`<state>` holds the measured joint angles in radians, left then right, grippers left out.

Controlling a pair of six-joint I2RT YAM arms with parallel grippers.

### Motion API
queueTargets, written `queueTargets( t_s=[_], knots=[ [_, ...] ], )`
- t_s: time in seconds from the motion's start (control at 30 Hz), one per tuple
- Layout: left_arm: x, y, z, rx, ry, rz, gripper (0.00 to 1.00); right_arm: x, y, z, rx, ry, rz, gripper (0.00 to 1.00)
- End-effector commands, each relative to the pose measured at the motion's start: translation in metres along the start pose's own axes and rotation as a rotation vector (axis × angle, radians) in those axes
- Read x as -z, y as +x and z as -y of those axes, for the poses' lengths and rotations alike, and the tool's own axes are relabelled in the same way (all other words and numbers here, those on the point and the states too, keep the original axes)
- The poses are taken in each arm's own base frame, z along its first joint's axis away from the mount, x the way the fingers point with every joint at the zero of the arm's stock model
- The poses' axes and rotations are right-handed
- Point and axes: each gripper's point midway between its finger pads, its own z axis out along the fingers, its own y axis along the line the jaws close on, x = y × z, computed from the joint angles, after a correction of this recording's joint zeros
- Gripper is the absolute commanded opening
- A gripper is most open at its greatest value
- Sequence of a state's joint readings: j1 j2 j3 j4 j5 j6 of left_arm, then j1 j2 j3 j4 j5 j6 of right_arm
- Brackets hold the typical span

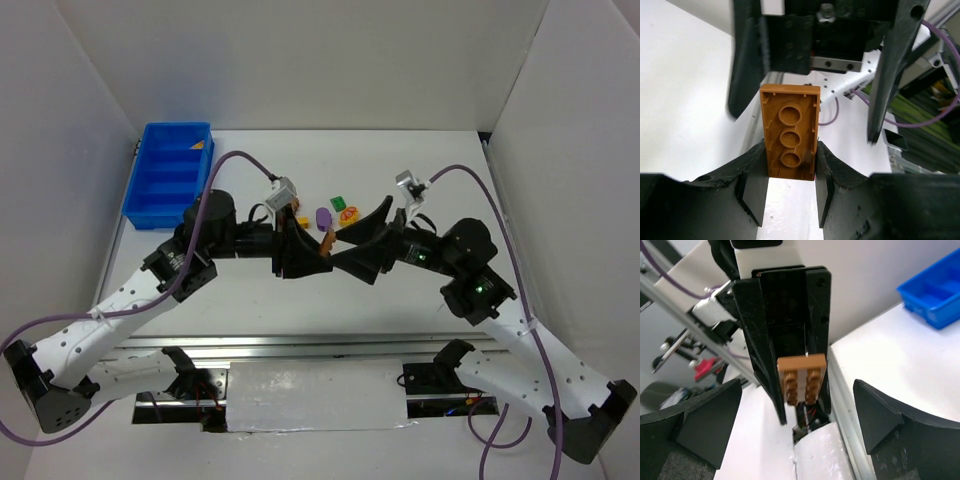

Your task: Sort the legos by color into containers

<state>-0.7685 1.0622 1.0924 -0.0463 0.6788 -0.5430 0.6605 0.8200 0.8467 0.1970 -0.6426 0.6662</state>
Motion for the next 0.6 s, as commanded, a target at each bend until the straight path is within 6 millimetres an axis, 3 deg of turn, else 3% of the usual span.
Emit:
queueTargets(
  t_s=[0.0, 0.03, 0.13, 0.17, 0.23, 0.27, 0.37, 0.4, 0.43, 0.47, 0.53, 0.57],
  knots=[
    [0.006, -0.027, -0.015, -0.063, -0.098, 0.059, 0.0, 0.021, -0.04, -0.011, 0.097, 0.079, 0.167, 1.0],
    [0.008, -0.03, -0.023, -0.048, -0.127, 0.063, 0.0, 0.028, -0.053, -0.002, 0.113, 0.146, 0.226, 1.0],
    [0.028, -0.048, -0.074, 0.048, -0.309, 0.114, 0.0, 0.052, -0.069, 0.008, 0.135, 0.281, 0.323, 1.0],
    [0.047, -0.06, -0.11, 0.092, -0.441, 0.158, 0.0, 0.063, -0.076, 0.024, 0.122, 0.39, 0.379, 1.0],
    [0.073, -0.073, -0.153, 0.152, -0.642, 0.207, 0.0, 0.079, -0.075, 0.036, 0.099, 0.486, 0.411, 1.0],
    [0.106, -0.082, -0.198, 0.193, -0.896, 0.252, 0.0, 0.084, -0.077, 0.041, 0.095, 0.521, 0.43, 1.0],
    [0.173, -0.094, -0.268, 0.307, -1.28, 0.359, 0.0, 0.074, -0.058, 0.044, 0.088, 0.488, 0.342, 1.0],
    [0.193, -0.096, -0.284, 0.373, -1.355, 0.416, 0.0, 0.071, -0.051, 0.048, 0.081, 0.482, 0.314, 1.0],
    [0.225, -0.101, -0.303, 0.422, -1.426, 0.483, 0.0, 0.069, -0.046, 0.05, 0.078, 0.471, 0.298, 1.0],
    [0.235, -0.102, -0.324, 0.459, -1.465, 0.513, 0.0, 0.068, -0.042, 0.052, 0.072, 0.466, 0.284, 1.0],
    [0.275, -0.109, -0.35, 0.534, -1.563, 0.654, 0.0, 0.065, -0.03, 0.056, 0.06, 0.456, 0.252, 1.0],
    [0.283, -0.111, -0.37, 0.553, -1.592, 0.679, 0.0, 0.064, -0.027, 0.057, 0.061, 0.451, 0.243, 1.0]
  ],
)
